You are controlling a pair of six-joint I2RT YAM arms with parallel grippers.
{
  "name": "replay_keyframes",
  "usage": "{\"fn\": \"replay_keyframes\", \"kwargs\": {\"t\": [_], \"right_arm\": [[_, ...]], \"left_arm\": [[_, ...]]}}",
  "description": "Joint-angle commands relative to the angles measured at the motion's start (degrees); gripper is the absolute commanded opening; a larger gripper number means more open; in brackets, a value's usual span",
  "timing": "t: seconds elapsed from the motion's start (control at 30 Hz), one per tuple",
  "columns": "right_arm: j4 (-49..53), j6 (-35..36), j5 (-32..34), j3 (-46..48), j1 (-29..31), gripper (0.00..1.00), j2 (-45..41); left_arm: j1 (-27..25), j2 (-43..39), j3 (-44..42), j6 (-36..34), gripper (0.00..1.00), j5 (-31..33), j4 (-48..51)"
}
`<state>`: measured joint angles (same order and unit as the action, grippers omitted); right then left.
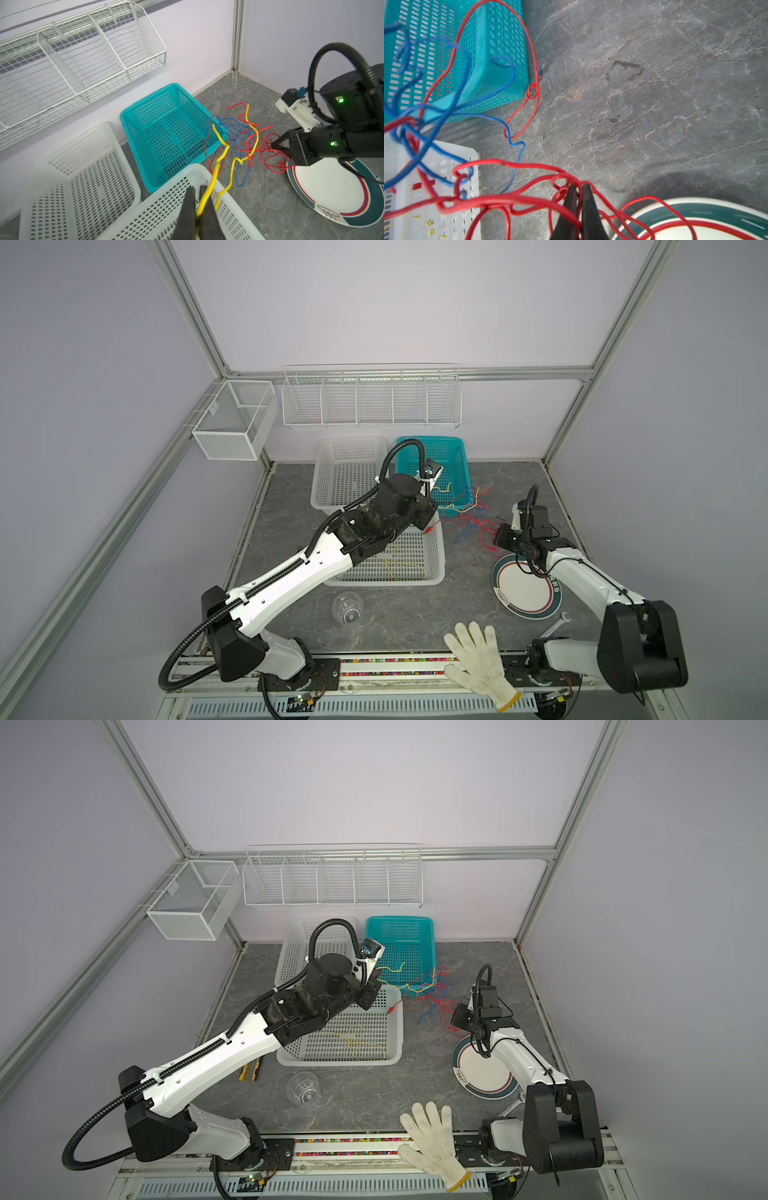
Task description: Untangle the cables
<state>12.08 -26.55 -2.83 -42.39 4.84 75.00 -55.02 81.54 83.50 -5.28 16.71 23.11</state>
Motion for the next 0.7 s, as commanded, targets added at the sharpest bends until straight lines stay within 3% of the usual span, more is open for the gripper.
{"fn": "replay_keyframes", "kwargs": {"t": [0.0,0.2,0.43,0.67], "right_arm": [[4.8,-0.7,5.5,1.2,-4.2,0.06,1.8],[6.1,0.3,4.4,0.0,-5.9,0.06,1.0],[8.1,2.7,2.3,-1.6,-3.3,0.06,-2.4],[7.1,4.1,-0.2,-2.2,-2.1,0.07,-4.3]], "left_arm": [[2.8,-6.9,0.0,-1.9,0.00,7.2,-2.3],[3.7,-10.2,-2.8,-3.5,0.00,9.1,-1.4],[3.6,-8.7,-7.0,-1.0,0.00,-4.4,-6.9],[3.5,-6.1,-8.7,1.7,0.00,-4.2,-7.6]]}}
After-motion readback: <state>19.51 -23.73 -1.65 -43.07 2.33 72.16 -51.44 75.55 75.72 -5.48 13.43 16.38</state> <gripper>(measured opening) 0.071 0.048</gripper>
